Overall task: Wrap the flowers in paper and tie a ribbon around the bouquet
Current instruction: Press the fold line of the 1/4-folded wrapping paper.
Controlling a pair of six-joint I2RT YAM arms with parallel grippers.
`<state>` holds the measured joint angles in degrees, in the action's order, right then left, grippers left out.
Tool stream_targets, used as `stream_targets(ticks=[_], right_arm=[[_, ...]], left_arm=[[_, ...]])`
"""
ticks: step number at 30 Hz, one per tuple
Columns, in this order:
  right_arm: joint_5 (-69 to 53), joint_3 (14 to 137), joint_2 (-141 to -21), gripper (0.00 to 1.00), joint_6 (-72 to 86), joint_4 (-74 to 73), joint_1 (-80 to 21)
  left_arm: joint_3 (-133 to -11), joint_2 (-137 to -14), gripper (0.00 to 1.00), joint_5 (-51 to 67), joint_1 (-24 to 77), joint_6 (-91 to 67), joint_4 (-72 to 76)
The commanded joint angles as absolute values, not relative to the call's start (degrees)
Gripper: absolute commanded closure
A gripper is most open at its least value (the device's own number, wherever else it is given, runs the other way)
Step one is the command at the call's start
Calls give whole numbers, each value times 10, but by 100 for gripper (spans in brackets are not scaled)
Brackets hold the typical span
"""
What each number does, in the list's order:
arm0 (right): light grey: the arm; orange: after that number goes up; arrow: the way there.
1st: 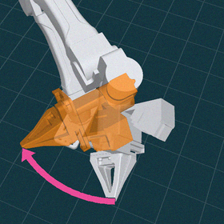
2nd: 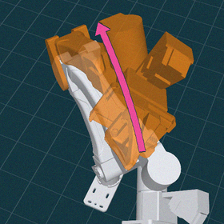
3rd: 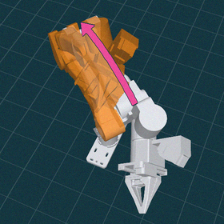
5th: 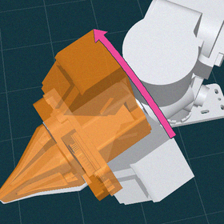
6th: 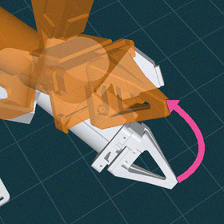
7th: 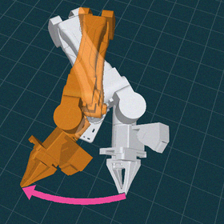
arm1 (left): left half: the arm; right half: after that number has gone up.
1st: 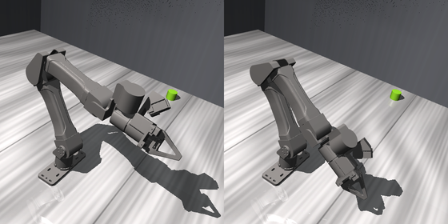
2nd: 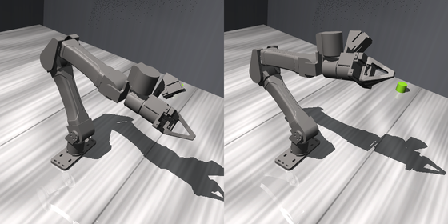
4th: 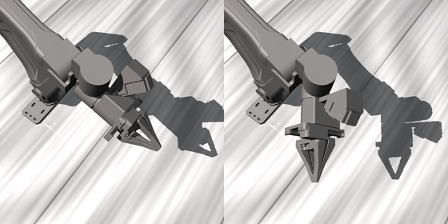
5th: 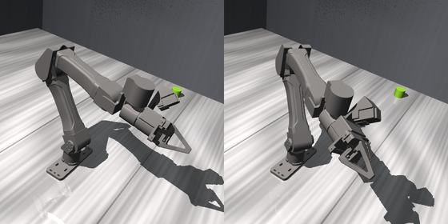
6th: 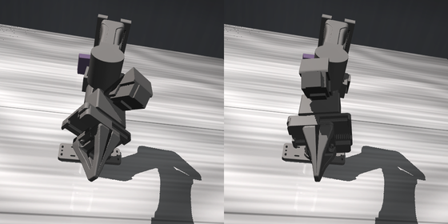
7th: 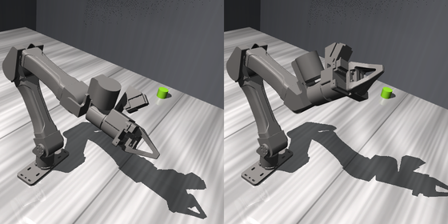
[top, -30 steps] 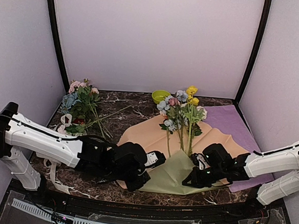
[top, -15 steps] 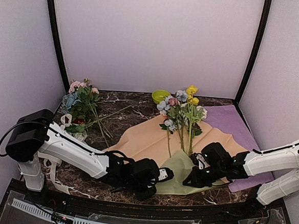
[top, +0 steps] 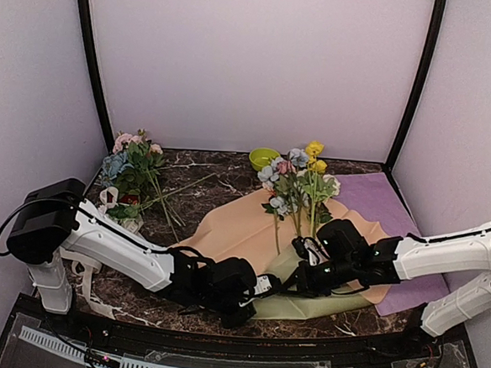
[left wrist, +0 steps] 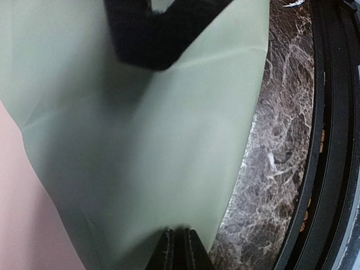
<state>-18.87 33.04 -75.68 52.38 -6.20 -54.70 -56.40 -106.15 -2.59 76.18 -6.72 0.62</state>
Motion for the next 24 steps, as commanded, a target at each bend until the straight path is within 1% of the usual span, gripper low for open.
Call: stream_targets(ticks=[1, 5, 8, 12, 19, 24], right_arm=[[-234, 322, -813, 100, 570, 54, -560], [-273, 295, -868, 100, 607, 142, -565], [-286, 295, -888, 100, 612, 149, -579], [-262, 271, -869, 100, 609, 108, -579], [-195, 188, -774, 100, 615, 12, -548], [-140, 178, -693, 100, 605, -121, -511]], left_arm=[[-533, -1053, 93, 18, 758, -80, -50], [-523, -1050, 93, 27, 756, -80, -36], [-520, -1050, 93, 30, 755, -81, -35], [-513, -1045, 93, 29, 752, -84, -36], [-504, -1047, 93, 38, 741, -89, -41], [-501, -1048, 93, 38, 737, -91, -39]])
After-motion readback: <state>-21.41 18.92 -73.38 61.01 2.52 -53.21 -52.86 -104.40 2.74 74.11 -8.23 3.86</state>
